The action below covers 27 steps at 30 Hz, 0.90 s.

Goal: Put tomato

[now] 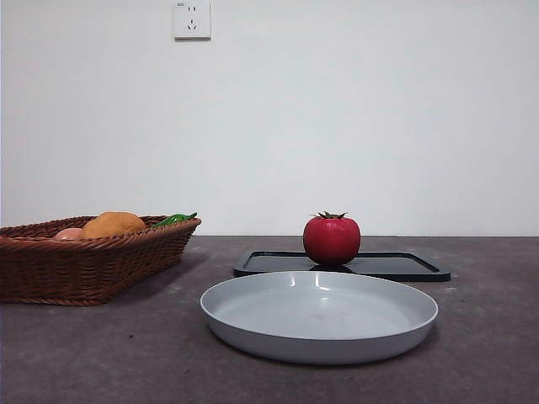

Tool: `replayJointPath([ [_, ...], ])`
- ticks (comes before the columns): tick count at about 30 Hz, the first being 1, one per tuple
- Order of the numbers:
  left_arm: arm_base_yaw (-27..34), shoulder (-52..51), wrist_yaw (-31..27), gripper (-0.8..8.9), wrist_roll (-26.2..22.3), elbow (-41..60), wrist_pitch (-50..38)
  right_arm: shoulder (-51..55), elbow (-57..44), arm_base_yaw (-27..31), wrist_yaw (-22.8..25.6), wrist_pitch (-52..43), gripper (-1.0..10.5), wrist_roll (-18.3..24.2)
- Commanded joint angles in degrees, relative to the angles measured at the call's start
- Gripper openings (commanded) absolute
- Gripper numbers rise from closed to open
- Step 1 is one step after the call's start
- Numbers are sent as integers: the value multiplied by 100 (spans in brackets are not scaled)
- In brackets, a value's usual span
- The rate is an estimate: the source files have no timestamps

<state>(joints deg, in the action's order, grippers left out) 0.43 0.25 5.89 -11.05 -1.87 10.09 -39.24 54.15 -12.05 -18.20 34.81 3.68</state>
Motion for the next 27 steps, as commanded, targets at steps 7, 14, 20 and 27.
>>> replayJointPath([
  [7,9,-9,-11,7,35,118,48,1633,-2245,951,656,-2529,7,-72],
  [14,9,-9,-11,7,33,118,48,2638,-3657,1086,1314,-3383,7,-356],
  [20,9,-9,-11,7,35,118,50,3254,-4483,1086,1725,-3569,7,-522],
  [27,9,-9,-11,7,35,118,50,3775,-5121,1084,1746,-3565,7,-614],
])
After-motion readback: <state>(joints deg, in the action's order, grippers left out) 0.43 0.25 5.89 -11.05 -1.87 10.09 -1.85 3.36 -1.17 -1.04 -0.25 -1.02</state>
